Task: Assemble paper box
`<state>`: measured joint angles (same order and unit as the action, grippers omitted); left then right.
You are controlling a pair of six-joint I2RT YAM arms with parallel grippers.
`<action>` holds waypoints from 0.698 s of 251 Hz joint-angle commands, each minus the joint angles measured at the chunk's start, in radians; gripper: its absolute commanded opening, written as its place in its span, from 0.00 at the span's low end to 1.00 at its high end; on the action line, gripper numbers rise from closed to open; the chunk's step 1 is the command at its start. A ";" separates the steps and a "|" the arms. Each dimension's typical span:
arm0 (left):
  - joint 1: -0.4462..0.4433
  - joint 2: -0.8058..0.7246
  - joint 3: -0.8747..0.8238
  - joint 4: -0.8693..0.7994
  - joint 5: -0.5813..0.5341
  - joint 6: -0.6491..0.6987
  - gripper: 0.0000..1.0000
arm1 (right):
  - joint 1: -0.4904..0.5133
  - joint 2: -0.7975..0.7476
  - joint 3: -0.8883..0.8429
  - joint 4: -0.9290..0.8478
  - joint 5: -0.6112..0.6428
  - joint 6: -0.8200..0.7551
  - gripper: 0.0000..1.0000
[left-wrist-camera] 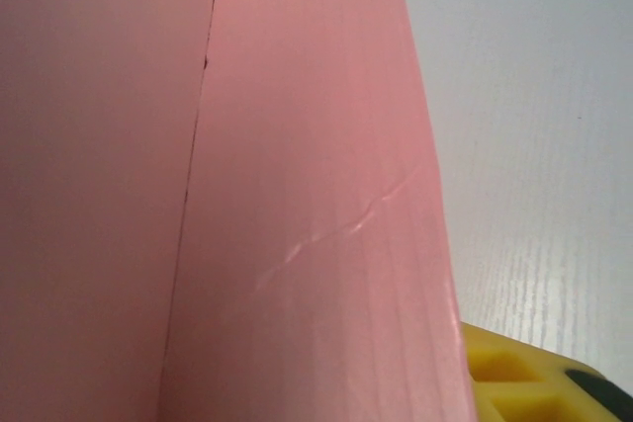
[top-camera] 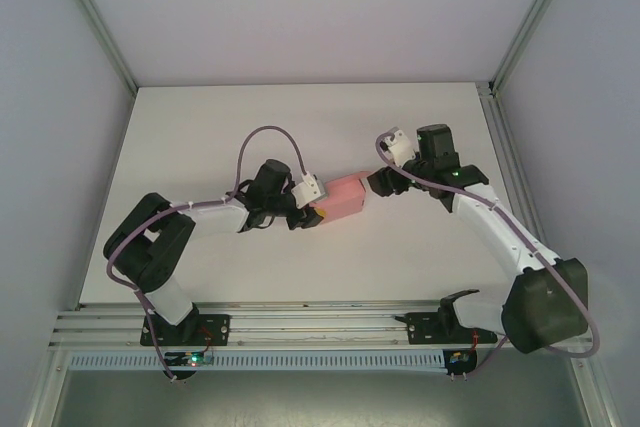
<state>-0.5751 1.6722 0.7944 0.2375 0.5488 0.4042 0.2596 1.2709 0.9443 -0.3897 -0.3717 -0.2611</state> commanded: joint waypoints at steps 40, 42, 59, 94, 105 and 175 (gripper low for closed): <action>-0.003 0.015 0.030 -0.099 0.056 0.045 0.47 | 0.006 0.201 0.203 -0.221 -0.159 -0.215 0.63; -0.002 0.016 0.031 -0.100 0.056 0.045 0.47 | 0.008 0.206 0.206 -0.221 -0.157 -0.216 0.62; -0.003 0.018 0.035 -0.108 0.049 0.043 0.47 | 0.022 0.234 0.218 -0.225 -0.137 -0.231 0.56; -0.003 0.014 0.040 -0.115 0.040 0.043 0.47 | 0.033 0.279 0.230 -0.235 -0.143 -0.237 0.51; -0.003 0.012 0.039 -0.115 0.040 0.044 0.47 | 0.037 0.287 0.230 -0.238 -0.145 -0.240 0.50; -0.003 0.008 0.036 -0.103 0.018 0.031 0.46 | 0.071 0.274 0.228 -0.233 -0.061 -0.170 0.08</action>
<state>-0.5751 1.6749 0.8219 0.1787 0.5797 0.4274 0.3065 1.5661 1.1503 -0.6094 -0.4587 -0.4706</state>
